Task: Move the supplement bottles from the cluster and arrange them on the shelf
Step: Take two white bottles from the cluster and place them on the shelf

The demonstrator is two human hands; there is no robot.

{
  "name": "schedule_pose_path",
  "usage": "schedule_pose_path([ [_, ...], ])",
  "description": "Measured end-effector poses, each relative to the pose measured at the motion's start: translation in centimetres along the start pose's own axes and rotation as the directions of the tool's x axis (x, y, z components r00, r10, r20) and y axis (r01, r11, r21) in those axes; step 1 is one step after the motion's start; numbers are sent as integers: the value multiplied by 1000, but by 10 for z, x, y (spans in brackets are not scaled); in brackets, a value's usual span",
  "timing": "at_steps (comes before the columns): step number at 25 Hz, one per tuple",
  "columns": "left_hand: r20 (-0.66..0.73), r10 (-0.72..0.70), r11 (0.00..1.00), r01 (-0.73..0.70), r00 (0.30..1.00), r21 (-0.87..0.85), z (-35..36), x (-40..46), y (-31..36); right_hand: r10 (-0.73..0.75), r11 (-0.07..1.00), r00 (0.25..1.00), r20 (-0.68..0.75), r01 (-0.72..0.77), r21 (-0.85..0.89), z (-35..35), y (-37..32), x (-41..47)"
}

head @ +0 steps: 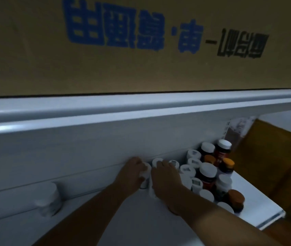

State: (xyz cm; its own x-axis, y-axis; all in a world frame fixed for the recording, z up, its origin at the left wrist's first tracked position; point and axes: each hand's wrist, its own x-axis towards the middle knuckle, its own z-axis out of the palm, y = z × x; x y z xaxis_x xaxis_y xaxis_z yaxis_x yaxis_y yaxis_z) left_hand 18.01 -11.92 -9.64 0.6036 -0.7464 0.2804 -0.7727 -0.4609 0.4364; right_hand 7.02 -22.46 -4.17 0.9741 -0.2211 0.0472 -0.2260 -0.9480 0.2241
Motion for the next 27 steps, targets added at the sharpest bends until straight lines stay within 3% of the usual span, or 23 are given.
schedule_pose_path([
  [3, 101, -131, 984, 142, 986, -107, -9, -10, 2, -57, 998, 998, 17, 58, -36, -5, -3, 1],
  [5, 97, -188, 946, 207, 977, -251, -25, -27, 2, -101, 995, 995, 8, 101, -12, -12, -8, -1],
  [6, 60, -237, 896, 242, 970, -373, -41, -40, 3, -118, 989, 993, -17, 119, 85, -17, -10, -3],
  [7, 10, -304, 813, 265, 953, -518, -59, -53, 6, -100, 950, 994, -53, 111, 290, -22, -10, -7],
  [8, -4, -356, 704, 265, 934, -658, -76, -68, 6, -38, 806, 998, -43, 56, 590, -29, -12, -13],
  [9, 26, -388, 586, 268, 921, -765, -91, -84, 5, -2, 498, 999, 49, -42, 866, -37, -16, -21],
  [10, 58, -410, 492, 274, 910, -827, -106, -102, 2, -55, 94, 985, 161, -155, 983, -40, -24, -31],
  [11, 91, -426, 433, 291, 900, -853, -120, -125, -2, -142, -232, 967, 212, -241, 942, -39, -38, -41],
  [12, 102, -442, 375, 287, 891, -882, -130, -146, -8, -208, -420, 955, 212, -283, 862, -34, -56, -49],
  [13, 112, -462, 316, 282, 880, -906, -138, -166, -14, -262, -528, 946, 190, -305, 792, -29, -77, -57],
  [15, 139, -496, 239, 289, 857, -927, -149, -203, -26, -362, -620, 923, 128, -341, 706, -24, -122, -71],
  [17, 176, -504, 216, 321, 845, -922, -158, -234, -36, -392, -651, 906, 162, -397, 647, -21, -161, -81],
  [22, 203, -470, 218, 336, 859, -916, -181, -284, -53, -351, -772, 893, 280, -446, 453, -31, -226, -95],
  [27, 204, -471, 169, 314, 858, -934, -196, -317, -70, -316, -835, 921, 228, -384, 395, -37, -260, -112],
])
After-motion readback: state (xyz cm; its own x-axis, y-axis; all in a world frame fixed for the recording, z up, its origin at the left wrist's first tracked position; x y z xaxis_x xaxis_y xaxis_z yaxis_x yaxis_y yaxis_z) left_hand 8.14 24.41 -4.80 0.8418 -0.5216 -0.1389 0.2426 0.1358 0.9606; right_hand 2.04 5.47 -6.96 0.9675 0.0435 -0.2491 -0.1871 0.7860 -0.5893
